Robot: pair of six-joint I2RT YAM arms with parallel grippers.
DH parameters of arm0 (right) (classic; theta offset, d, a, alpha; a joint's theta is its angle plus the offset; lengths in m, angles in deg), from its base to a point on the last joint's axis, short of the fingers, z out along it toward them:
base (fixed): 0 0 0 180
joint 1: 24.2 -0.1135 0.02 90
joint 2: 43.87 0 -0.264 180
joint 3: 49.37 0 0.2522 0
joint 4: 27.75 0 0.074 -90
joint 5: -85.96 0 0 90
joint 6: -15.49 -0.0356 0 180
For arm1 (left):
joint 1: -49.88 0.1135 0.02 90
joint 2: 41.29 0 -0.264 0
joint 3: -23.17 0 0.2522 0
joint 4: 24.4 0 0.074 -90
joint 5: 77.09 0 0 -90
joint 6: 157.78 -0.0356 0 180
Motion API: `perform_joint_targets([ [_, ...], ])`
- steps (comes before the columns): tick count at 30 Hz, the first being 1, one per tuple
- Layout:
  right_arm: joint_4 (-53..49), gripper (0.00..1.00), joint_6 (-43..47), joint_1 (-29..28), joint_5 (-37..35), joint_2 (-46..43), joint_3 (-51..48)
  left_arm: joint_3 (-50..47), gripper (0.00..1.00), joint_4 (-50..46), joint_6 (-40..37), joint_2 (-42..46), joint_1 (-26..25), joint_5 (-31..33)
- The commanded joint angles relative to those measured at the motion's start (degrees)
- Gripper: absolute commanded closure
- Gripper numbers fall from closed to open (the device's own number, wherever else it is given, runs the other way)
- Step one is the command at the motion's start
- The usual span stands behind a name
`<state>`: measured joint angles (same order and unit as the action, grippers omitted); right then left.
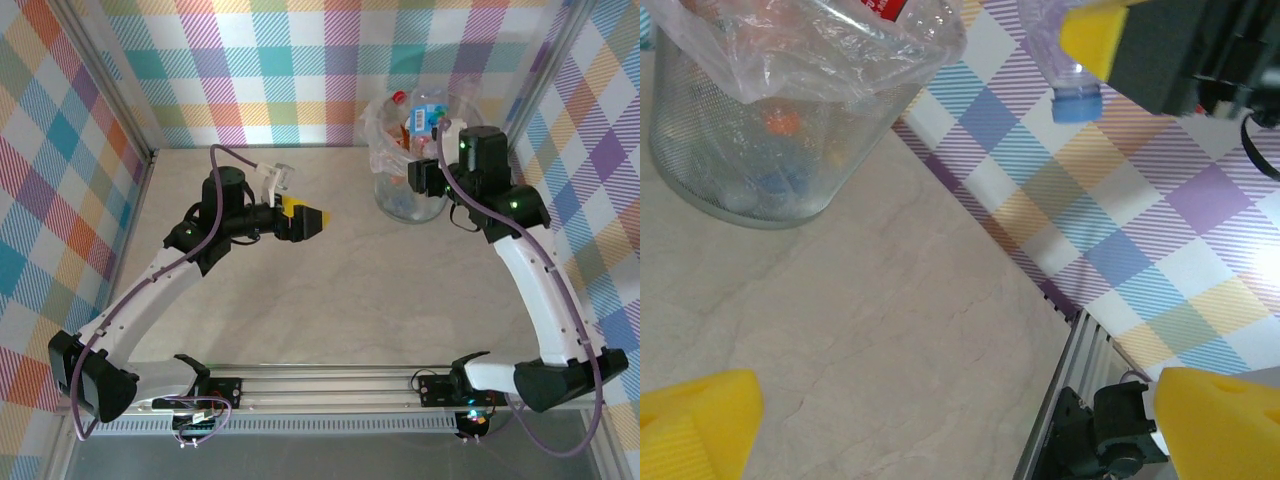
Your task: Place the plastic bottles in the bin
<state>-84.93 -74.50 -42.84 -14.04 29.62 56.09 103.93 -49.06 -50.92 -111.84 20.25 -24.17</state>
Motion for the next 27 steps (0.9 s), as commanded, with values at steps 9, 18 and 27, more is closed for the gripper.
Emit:
perform_joint_targets([
  [9,3.34,0.43,13.34,3.70,-16.54,11.23,8.34,2.47,0.00,-0.60,-1.31,-0.29,-1.66,-1.44],
  [18,3.60,0.44,15.80,8.00,-18.38,16.66,12.44,1.31,0.00,0.73,-1.00,0.19,-1.84,-1.67],
  [27,2.78,0.44,16.07,10.90,-17.48,20.31,14.58,0.93,0.00,0.08,-2.51,0.07,-1.84,-2.06],
])
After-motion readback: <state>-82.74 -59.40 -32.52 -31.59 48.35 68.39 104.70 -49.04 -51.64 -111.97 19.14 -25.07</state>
